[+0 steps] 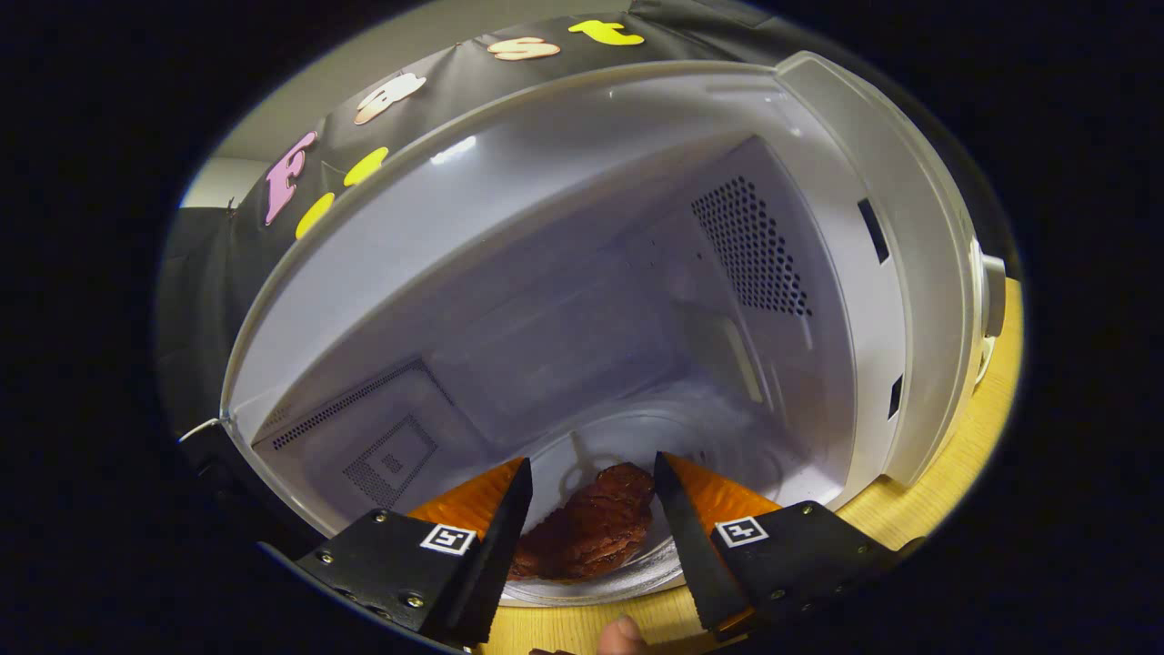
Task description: Open the microwave, put the food inside, and close the microwave door.
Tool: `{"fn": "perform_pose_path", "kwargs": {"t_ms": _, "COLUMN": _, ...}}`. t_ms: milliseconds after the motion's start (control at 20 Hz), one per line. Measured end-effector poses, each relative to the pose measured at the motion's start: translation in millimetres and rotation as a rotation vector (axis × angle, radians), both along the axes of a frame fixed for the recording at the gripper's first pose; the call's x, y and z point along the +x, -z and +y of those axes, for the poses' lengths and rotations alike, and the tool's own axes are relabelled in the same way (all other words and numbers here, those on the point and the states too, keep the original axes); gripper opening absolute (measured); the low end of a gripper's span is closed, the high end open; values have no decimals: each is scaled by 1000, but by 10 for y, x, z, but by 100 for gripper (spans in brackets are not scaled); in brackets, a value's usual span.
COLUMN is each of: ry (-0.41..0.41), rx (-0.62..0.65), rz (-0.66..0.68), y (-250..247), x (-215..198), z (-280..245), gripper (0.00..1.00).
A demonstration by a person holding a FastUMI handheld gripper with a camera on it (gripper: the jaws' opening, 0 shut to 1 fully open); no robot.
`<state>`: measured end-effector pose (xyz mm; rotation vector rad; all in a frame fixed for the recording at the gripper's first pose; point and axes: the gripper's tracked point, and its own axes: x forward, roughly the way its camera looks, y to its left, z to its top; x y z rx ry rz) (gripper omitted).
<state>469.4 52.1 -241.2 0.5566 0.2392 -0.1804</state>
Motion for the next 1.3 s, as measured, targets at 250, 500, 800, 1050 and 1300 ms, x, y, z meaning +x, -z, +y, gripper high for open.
{"fn": "perform_pose_path", "kwargs": {"t_ms": 250, "ry": 51, "rx": -169, "rz": -88, "y": -243, "x": 60, "z": -83, "gripper": 82}}
{"fn": "perform_pose_path", "kwargs": {"t_ms": 500, "ry": -137, "rx": -294, "rz": -171, "y": -539, "x": -169, "z": 347, "gripper": 82}}
{"fn": "perform_pose_path", "kwargs": {"t_ms": 800, "ry": -505, "rx": -353, "rz": -98, "y": -702, "x": -1271, "z": 994, "gripper": 83}}
{"fn": "perform_pose_path", "kwargs": {"t_ms": 1050, "ry": -603, "rx": -529, "rz": -187, "y": -1081, "x": -2292, "z": 1140, "gripper": 82}}
{"fn": "perform_pose_path", "kwargs": {"t_ms": 1300, "ry": -683, "rx": -520, "rz": -311, "y": -1541, "x": -3331, "z": 1405, "gripper": 82}}
